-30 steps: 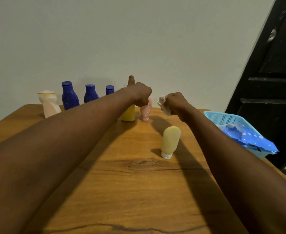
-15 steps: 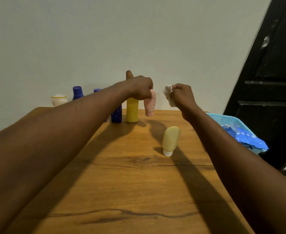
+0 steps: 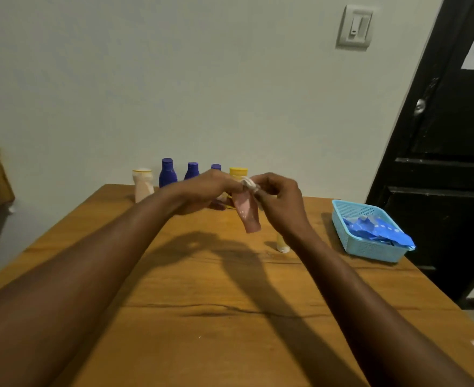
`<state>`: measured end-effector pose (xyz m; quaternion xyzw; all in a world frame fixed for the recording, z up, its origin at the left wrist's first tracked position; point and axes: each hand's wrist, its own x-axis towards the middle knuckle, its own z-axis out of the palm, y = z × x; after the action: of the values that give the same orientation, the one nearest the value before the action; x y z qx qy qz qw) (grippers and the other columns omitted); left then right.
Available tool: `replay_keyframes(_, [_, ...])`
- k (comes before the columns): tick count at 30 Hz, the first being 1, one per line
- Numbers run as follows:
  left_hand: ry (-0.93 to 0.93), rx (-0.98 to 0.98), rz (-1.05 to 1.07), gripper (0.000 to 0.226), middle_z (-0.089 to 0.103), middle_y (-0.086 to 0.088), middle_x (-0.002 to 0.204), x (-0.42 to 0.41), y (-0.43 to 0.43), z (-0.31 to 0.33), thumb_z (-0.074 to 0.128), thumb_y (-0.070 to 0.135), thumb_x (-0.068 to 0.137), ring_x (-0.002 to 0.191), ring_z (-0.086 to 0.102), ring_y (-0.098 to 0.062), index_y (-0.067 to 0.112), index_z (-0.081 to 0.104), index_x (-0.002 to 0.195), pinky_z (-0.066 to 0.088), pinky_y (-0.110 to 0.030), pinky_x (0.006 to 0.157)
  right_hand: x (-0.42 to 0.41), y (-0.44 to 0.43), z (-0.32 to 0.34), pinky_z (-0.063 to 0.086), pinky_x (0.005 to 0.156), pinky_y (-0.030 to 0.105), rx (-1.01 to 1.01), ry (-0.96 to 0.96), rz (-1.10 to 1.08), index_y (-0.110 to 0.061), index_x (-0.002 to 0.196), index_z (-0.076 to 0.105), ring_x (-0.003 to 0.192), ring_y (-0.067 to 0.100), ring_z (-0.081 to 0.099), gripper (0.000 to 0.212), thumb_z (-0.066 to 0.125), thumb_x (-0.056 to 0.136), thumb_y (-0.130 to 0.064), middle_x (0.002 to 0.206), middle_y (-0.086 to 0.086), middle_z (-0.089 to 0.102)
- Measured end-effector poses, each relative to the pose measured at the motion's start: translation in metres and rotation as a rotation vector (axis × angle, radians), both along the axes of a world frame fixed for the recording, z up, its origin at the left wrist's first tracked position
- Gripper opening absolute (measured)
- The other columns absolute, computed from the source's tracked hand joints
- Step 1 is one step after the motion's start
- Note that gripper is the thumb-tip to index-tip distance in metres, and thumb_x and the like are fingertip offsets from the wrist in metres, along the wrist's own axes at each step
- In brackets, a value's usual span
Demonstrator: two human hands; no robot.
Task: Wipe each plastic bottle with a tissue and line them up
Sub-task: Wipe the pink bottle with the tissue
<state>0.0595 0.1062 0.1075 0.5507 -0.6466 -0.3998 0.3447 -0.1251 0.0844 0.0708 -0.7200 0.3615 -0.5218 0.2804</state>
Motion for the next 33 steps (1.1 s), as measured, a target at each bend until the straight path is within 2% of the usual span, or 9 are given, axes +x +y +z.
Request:
replay_keyframes(2, [0.152,0.045,0.030,0.029,0.075,-0.003,0.112,0.007,0.010,-0.026,0.058,0.035,0.102,0.110,0.069,-0.024,0.015,0.072,0.116,0.052,-0.040,0.100,0.008,0.012,-0.017,0.061,0.084,0.042,0.018,-0.011,-0.019,-0.024,0.103,0.075,0.094,0.007,0.068,0.012,0.066,0.096,-0.021,0.095,-0.010,0.074])
replay_keyframes(6, [0.501,0.145,0.124,0.041,0.067,-0.015,0.129,0.011,0.028,-0.070,0.062,0.036,0.095,0.122,0.061,-0.033,0.011,0.067,0.128,0.050,-0.047,0.105,0.021,0.033,-0.047,0.060,0.088,0.038,0.067,-0.034,-0.026,-0.023,0.105,0.075,0.094,0.002,0.067,0.012,0.069,0.094,-0.023,0.096,-0.013,0.074])
replay_keyframes(8, [0.638,0.169,0.167,0.047,0.068,-0.017,0.130,0.012,0.031,-0.091,0.068,0.039,0.089,0.124,0.060,-0.035,0.012,0.070,0.127,0.047,-0.052,0.108,0.028,0.039,-0.060,0.059,0.089,0.038,0.075,-0.042,-0.017,-0.022,0.108,0.075,0.095,0.003,0.067,0.015,0.070,0.094,-0.019,0.099,-0.012,0.075])
replay_keyframes(10, [0.745,0.188,0.193,0.042,0.069,-0.016,0.129,0.013,0.030,-0.107,0.071,0.038,0.091,0.128,0.059,-0.035,0.014,0.072,0.125,0.044,-0.054,0.112,0.033,0.040,-0.071,0.058,0.092,0.036,0.074,-0.036,-0.019,-0.022,0.113,0.075,0.098,0.002,0.067,0.021,0.069,0.094,-0.015,0.103,-0.012,0.075])
replay_keyframes(14, [0.764,0.181,0.241,0.035,0.074,-0.011,0.121,0.012,0.028,-0.116,0.062,0.037,0.100,0.124,0.063,-0.031,0.014,0.071,0.125,0.047,-0.048,0.110,0.042,0.036,-0.085,0.057,0.094,0.036,0.037,0.007,-0.052,-0.024,0.120,0.073,0.107,0.001,0.064,0.030,0.065,0.094,-0.010,0.115,-0.012,0.073])
replay_keyframes(17, [0.737,0.177,0.244,0.036,0.075,-0.008,0.117,0.014,0.027,-0.117,0.059,0.043,0.101,0.113,0.066,-0.027,0.020,0.071,0.125,0.054,-0.042,0.096,0.048,0.027,-0.087,0.058,0.091,0.036,-0.028,0.068,-0.096,-0.024,0.120,0.073,0.105,0.002,0.063,0.034,0.065,0.093,-0.005,0.115,-0.010,0.072])
replay_keyframes(23, [0.805,0.176,0.268,0.034,0.073,-0.015,0.119,0.015,0.016,-0.124,0.055,0.039,0.104,0.097,0.068,-0.024,0.016,0.065,0.128,0.056,-0.039,0.082,0.052,0.024,-0.091,0.056,0.090,0.036,-0.092,0.266,-0.071,-0.018,0.123,0.071,0.101,0.010,0.060,0.036,0.064,0.091,-0.003,0.111,-0.003,0.065])
replay_keyframes(29, [0.820,0.230,0.322,0.038,0.064,-0.018,0.129,0.023,0.003,-0.128,0.055,0.046,0.102,0.112,0.065,-0.033,0.023,0.069,0.129,0.056,-0.048,0.093,0.050,0.044,-0.095,0.055,0.088,0.033,-0.122,0.540,0.100,-0.023,0.115,0.075,0.102,0.010,0.058,0.027,0.067,0.090,-0.018,0.114,-0.005,0.062])
replay_keyframes(33, [0.870,0.272,0.273,0.037,0.066,-0.017,0.129,0.021,0.007,-0.126,0.051,0.042,0.105,0.121,0.062,-0.035,0.021,0.069,0.129,0.050,-0.054,0.105,0.049,0.044,-0.092,0.054,0.087,0.027,-0.179,0.568,0.069,-0.020,0.118,0.074,0.102,0.010,0.058,0.029,0.070,0.089,-0.016,0.118,-0.002,0.062])
